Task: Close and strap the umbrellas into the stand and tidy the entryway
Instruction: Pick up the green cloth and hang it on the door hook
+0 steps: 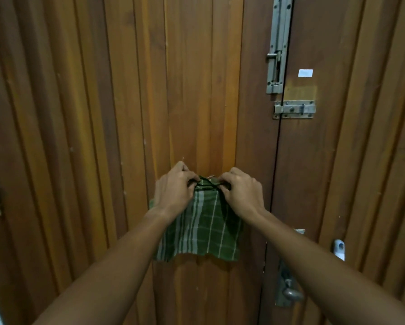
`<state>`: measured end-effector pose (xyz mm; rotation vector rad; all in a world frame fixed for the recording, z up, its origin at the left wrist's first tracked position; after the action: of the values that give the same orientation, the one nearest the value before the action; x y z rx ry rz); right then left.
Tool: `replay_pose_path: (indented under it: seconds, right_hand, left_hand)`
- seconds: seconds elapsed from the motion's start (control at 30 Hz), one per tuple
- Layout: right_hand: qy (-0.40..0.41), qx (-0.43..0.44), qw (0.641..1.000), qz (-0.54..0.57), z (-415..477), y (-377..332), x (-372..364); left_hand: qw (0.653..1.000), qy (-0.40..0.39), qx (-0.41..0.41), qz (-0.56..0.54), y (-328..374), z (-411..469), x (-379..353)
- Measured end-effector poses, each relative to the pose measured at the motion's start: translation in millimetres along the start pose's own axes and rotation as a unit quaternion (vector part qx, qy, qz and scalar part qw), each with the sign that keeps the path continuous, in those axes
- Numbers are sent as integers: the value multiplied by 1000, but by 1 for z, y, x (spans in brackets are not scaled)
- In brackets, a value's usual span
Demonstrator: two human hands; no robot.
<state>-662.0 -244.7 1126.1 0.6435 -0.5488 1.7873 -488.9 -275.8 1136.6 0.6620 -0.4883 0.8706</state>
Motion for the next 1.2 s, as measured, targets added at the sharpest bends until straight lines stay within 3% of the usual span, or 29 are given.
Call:
replay_pose_path:
  seconds: [0.2,0.4,0.53,0.7,1.0,1.07,1.2]
  right_hand:
    - [15,-55,998,14,-8,-3,-20]
    - [68,-152,975,150,-43,7,-37]
    - [56,-217,951,211,-75,13,-52]
    - [-20,-252,951,180,-126,27,-59]
    - [-27,-312,933,175,-183,64,-38]
    - [-25,-320,932,171,-194,75,-32]
    - [-37,-338,924,175,-223,105,-21]
  left_hand:
    - [1000,-11,12,4,-22,-1,-25]
    - [993,-95,36,-59,-31,-38,-71]
    - [986,-139,2,-91,-30,-74,-96]
    - [993,-95,-8,-65,-27,-110,-101]
    - [997,-20,-41,-60,8,-150,-104]
    - [995,-31,-71,-60,24,-159,-113]
    - [977,-129,-135,-99,74,-180,-145]
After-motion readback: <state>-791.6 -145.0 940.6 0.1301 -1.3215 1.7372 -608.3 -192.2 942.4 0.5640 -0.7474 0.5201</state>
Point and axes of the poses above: each hand's wrist, its own z-axis towards the middle knuckle, its own x-axis out of the back of the hand, y = z × x, the point moved 6 cm from there along z, towards the middle knuckle, and after that the axes turned 9 degrees about x, right-handed, at the moved point
